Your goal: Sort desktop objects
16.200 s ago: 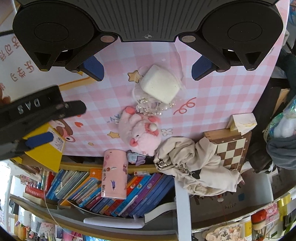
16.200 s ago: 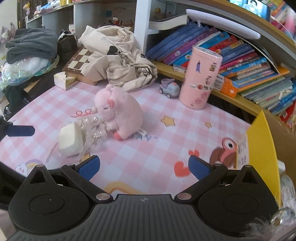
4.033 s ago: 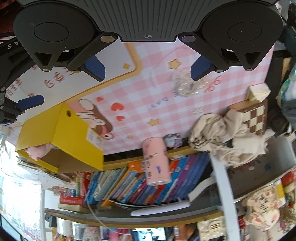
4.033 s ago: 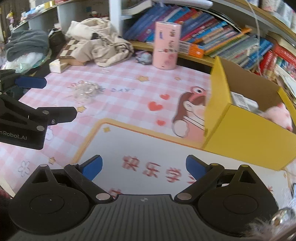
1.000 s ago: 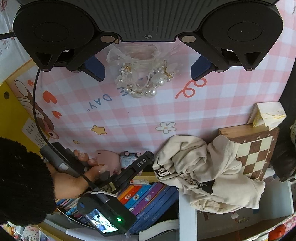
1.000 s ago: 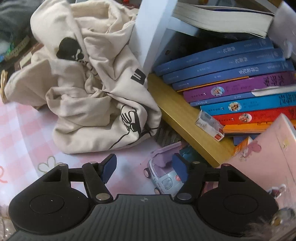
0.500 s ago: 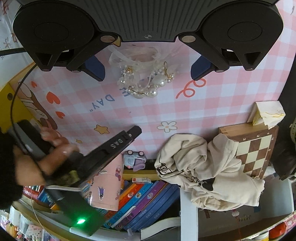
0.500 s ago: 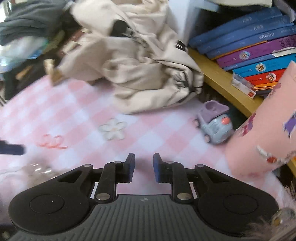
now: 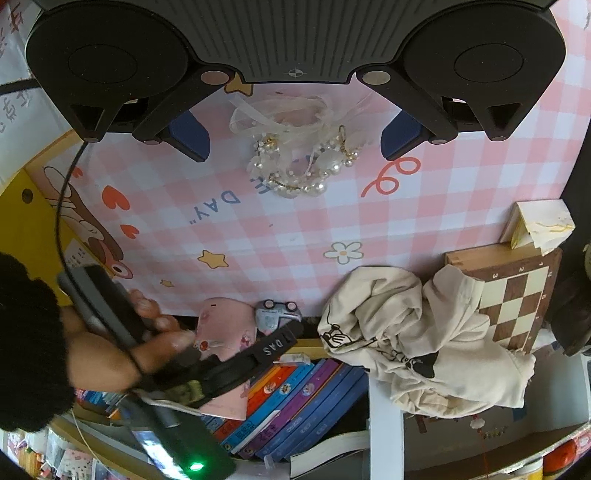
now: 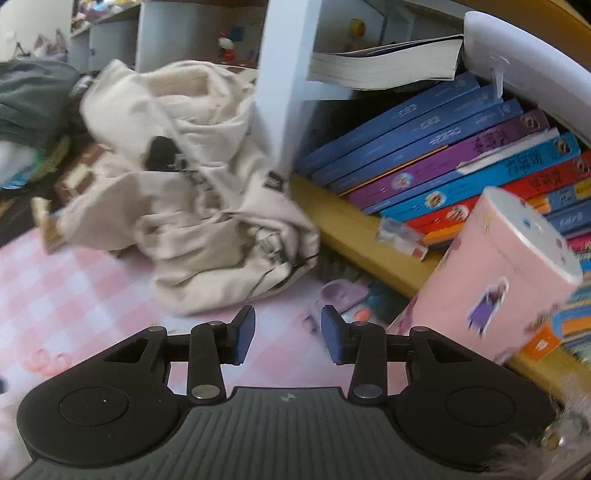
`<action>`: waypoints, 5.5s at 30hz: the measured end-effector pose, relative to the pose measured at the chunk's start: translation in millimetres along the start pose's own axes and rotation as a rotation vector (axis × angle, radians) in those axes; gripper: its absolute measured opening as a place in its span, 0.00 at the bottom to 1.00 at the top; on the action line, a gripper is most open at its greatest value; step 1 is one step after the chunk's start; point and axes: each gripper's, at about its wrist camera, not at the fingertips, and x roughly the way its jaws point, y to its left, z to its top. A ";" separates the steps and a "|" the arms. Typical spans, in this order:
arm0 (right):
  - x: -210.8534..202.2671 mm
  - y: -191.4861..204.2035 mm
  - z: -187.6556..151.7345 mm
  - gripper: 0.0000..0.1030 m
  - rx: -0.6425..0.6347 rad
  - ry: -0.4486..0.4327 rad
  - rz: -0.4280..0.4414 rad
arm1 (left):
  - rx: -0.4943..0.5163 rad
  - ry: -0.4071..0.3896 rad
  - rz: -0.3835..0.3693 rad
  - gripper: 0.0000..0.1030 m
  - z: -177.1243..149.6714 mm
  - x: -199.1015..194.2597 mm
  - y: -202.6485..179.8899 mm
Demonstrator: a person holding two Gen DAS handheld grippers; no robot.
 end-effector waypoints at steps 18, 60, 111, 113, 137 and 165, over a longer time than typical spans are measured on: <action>92.6 -27.5 60.4 0.43 -0.327 0.449 0.119 | -0.019 0.009 -0.010 0.97 0.7 2.0 0.8; -96.2 29.3 -80.8 0.41 0.025 0.334 0.146 | 0.043 0.045 -0.014 0.48 5.3 19.9 14.3; -269.5 78.2 -165.7 0.40 0.350 0.200 0.003 | 0.063 -0.086 -0.190 0.49 -20.1 -133.1 -25.5; -275.7 77.8 -171.3 0.40 0.371 0.207 -0.012 | 0.065 -0.078 -0.198 0.49 -23.2 -133.5 -26.0; -338.0 79.3 -226.5 0.40 0.493 0.219 -0.159 | 0.204 -0.080 -0.345 0.49 -28.3 -144.4 -92.4; -405.7 -11.1 -313.8 0.40 0.584 0.257 -0.202 | 0.286 -0.019 -0.422 0.49 -22.2 -125.5 -238.5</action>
